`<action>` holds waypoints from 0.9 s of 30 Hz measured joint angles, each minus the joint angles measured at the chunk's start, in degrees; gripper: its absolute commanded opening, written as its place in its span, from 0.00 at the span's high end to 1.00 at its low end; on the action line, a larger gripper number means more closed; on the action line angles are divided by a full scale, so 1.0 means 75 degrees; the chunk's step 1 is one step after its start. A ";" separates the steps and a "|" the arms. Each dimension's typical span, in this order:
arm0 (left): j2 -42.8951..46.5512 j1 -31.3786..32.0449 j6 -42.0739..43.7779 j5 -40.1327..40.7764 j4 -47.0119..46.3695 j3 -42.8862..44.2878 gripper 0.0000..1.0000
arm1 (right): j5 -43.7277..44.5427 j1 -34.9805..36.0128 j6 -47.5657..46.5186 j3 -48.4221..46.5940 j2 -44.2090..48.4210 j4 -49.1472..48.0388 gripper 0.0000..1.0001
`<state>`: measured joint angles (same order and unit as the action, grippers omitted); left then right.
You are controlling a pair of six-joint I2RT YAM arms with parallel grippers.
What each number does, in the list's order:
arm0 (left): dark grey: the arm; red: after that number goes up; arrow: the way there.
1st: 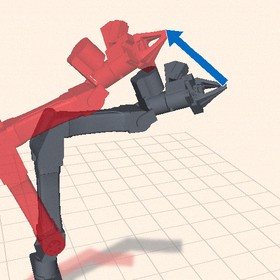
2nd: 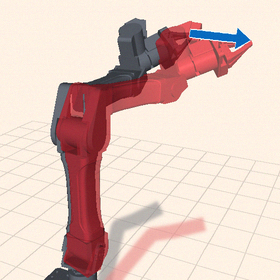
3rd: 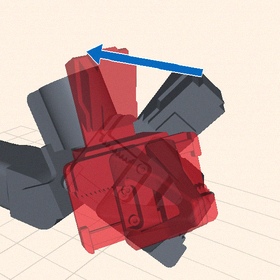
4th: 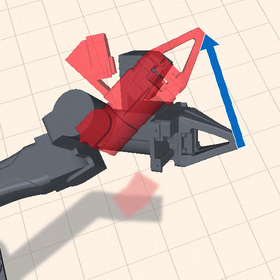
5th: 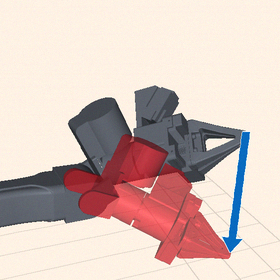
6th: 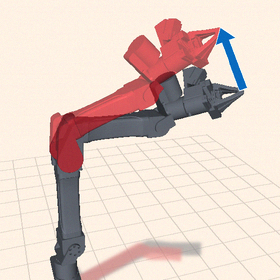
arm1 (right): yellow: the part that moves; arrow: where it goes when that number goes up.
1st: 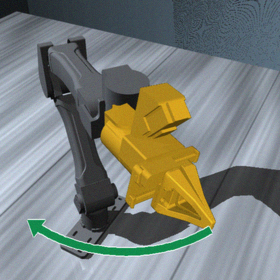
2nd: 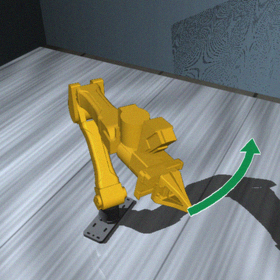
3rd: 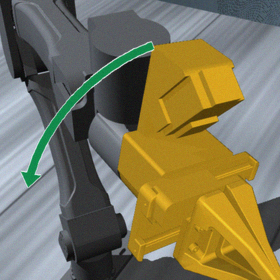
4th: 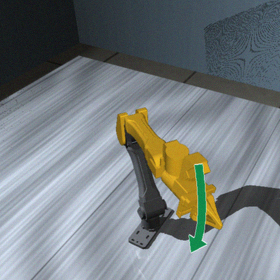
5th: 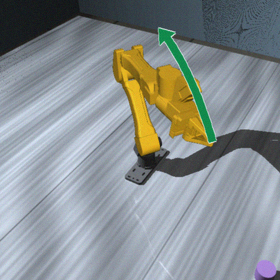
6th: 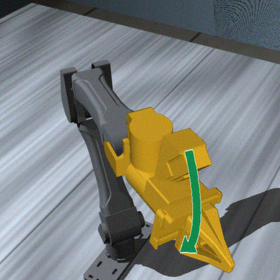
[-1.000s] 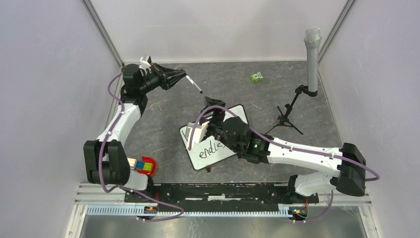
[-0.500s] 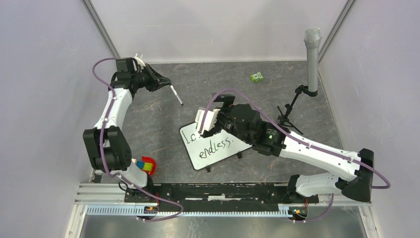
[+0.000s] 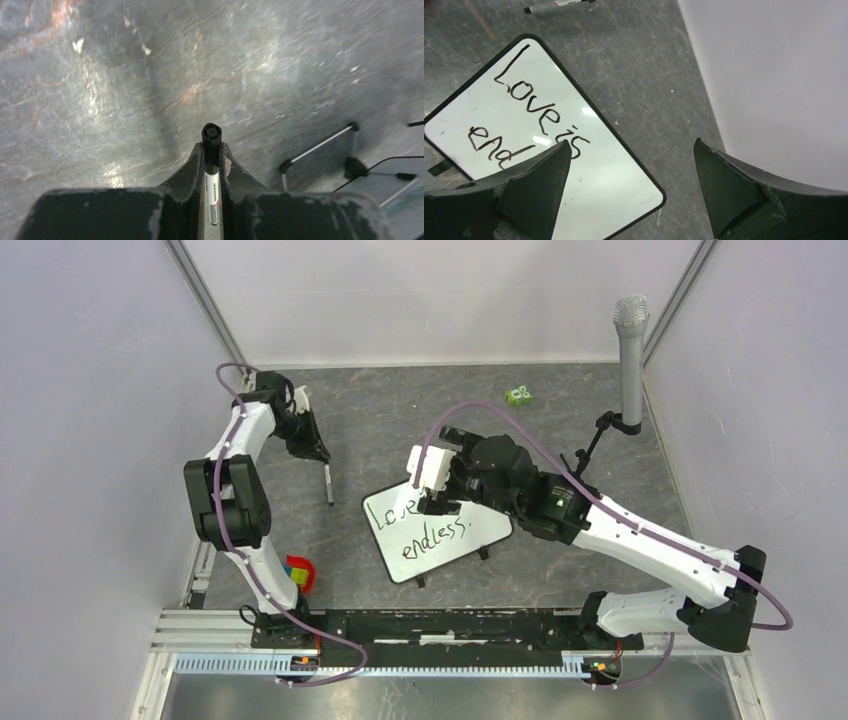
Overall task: Write a sentence on the whiteboard
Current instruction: Put down the whiteboard marker at the center of the board.
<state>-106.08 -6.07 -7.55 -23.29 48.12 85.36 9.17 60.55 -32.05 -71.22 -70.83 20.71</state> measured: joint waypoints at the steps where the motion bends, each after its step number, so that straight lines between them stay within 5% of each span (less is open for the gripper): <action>1: -0.0035 0.0020 0.0134 0.0146 0.0087 -0.0067 0.98 | -0.0096 -0.0061 0.0085 -0.0038 0.0000 0.0119 0.02; 15: -0.0536 0.0831 0.0924 0.1600 0.0289 -0.1157 0.96 | -0.2107 -0.1288 0.0644 0.0259 -0.0119 0.1722 0.02; 27: -0.0638 0.1268 0.0930 0.2087 0.0079 -0.1323 0.49 | -0.2582 -0.1527 0.0632 0.1378 0.0551 0.2107 0.02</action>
<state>-110.87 3.44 -0.58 -7.64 48.71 75.44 -10.20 49.10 -27.31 -60.88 -66.70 36.51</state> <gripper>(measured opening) 0.424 0.979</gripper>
